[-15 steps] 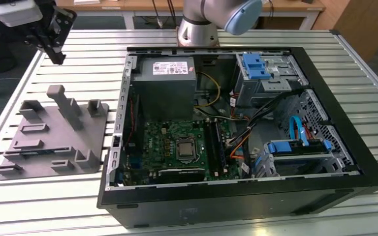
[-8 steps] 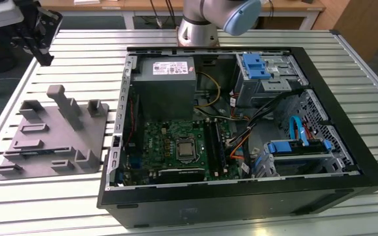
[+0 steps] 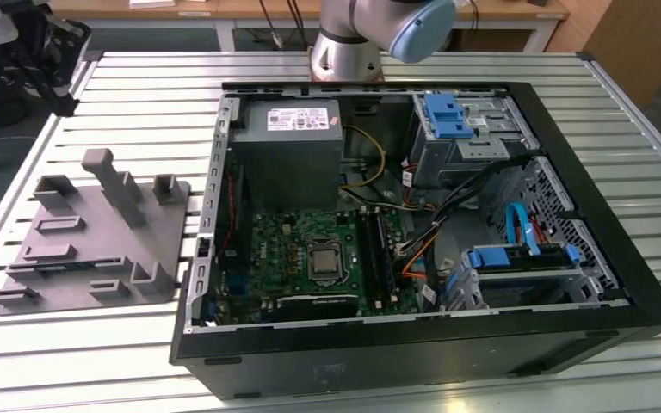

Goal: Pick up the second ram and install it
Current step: 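Reach for the second ram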

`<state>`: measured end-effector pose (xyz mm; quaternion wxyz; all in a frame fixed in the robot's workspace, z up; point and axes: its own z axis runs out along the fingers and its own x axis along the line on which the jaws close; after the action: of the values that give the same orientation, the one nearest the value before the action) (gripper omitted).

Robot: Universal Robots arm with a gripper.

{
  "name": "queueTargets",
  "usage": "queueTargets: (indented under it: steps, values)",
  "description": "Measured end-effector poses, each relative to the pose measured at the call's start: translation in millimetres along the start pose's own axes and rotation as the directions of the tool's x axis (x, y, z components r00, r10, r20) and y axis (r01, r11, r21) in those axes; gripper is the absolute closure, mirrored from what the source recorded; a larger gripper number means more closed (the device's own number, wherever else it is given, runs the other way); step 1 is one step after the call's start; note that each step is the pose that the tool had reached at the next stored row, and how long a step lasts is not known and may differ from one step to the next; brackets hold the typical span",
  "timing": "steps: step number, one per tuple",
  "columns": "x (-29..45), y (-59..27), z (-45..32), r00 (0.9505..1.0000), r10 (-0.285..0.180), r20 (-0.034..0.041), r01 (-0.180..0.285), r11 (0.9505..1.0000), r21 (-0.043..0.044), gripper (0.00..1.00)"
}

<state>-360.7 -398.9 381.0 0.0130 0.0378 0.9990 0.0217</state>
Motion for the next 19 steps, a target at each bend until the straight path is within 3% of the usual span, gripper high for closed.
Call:
queueTargets:
  steps: [19]
  values:
    - [34.3,-2.8,3.9,1.0000,0.000,0.0000,0.000,1.0000,0.0000,0.90]
